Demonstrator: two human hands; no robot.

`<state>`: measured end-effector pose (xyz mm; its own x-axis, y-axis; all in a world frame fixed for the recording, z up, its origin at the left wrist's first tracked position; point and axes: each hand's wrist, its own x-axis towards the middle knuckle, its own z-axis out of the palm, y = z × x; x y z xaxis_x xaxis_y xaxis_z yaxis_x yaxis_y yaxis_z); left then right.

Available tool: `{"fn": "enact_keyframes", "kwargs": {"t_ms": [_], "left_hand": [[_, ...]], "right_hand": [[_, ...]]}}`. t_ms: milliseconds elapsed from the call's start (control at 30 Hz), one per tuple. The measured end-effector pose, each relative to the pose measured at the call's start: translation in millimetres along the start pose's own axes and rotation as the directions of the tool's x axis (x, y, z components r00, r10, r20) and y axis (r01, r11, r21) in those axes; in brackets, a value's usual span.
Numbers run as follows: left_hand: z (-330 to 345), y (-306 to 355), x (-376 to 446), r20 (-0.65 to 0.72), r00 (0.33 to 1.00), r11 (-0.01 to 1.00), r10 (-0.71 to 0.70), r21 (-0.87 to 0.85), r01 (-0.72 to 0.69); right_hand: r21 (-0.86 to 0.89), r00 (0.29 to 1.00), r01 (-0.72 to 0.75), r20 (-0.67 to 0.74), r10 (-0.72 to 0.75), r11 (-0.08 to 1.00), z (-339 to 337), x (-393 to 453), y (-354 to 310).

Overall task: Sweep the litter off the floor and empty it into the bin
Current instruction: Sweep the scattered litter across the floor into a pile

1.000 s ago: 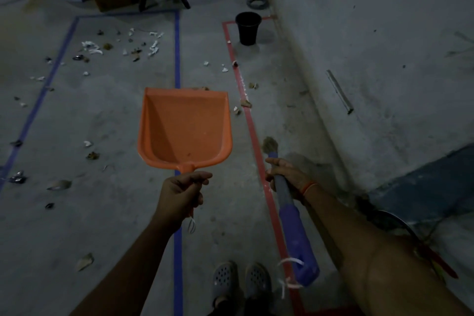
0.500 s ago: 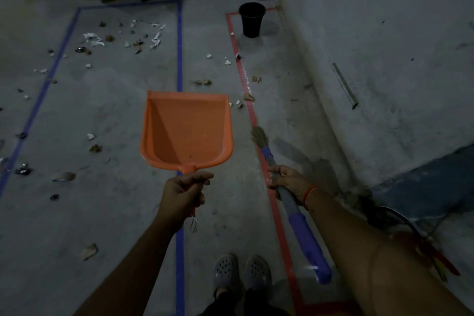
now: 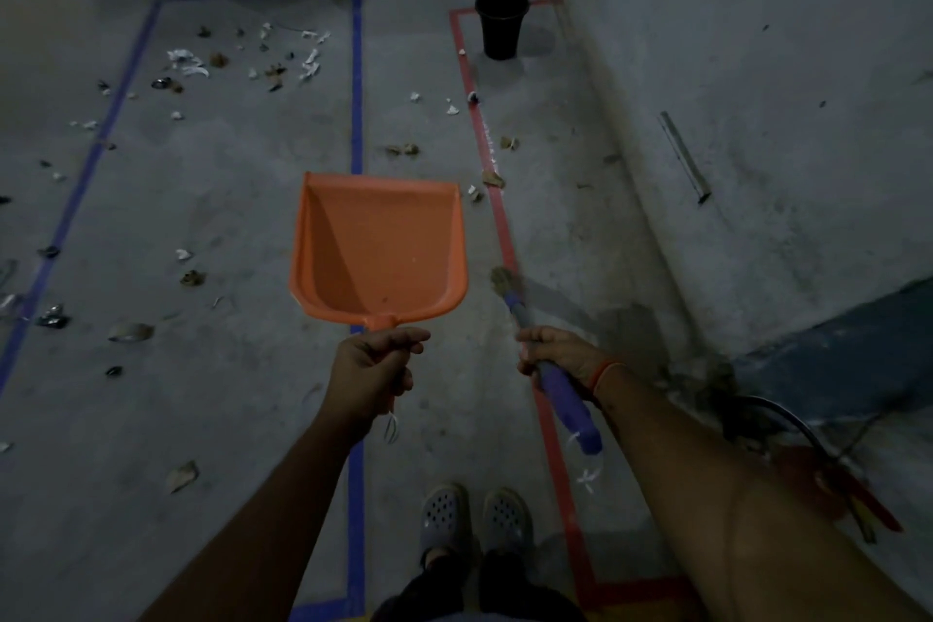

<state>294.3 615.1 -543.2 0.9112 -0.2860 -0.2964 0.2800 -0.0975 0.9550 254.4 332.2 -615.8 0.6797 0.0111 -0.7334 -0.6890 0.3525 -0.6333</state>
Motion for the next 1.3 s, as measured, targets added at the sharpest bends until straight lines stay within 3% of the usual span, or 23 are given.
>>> {"fn": "enact_keyframes", "kwargs": {"t_ms": [100,200,367,533,633,733,900,1300], "left_hand": [[1.0,-1.1,-2.3,0.006,1.000,1.000,-0.001,0.006,0.001],[-0.8,-6.1,-3.5,0.002,1.000,1.000,-0.007,0.020,0.007],[-1.7,-13.4,-7.1,0.006,1.000,1.000,-0.022,-0.014,0.022],[-3.3,-18.2,-11.6,-0.003,1.000,1.000,-0.027,0.005,0.027],[-3.8,-18.3,-15.2,-0.016,0.999,0.999,-0.029,0.015,0.029],[-4.2,-18.8,-18.6,-0.023,0.999,0.999,-0.026,0.019,0.026],[-4.0,-16.9,-26.3,-0.025,1.000,1.000,-0.012,0.012,0.012],[-5.7,-22.3,-43.2,-0.117,0.989,0.994,-0.088,-0.078,0.079]], "right_hand": [[0.002,0.999,0.004,-0.049,-0.004,1.000,-2.2,-0.3,9.6],[0.029,1.000,-0.024,-0.006,0.024,0.999,-2.2,-3.6,23.5],[-0.126,0.995,-0.015,-0.098,0.002,0.992,-0.4,0.2,30.1],[-0.017,0.995,-0.029,-0.100,0.027,0.999,3.2,-5.6,50.8],[-0.159,0.980,-0.008,-0.195,-0.024,0.987,4.7,2.7,50.9],[-0.161,0.960,0.033,-0.269,-0.076,0.986,7.4,8.3,49.9],[-0.169,0.970,0.029,-0.234,-0.069,0.985,1.7,2.7,66.7],[-0.472,0.951,-0.034,-0.286,-0.116,0.881,-23.8,3.7,107.7]]}}
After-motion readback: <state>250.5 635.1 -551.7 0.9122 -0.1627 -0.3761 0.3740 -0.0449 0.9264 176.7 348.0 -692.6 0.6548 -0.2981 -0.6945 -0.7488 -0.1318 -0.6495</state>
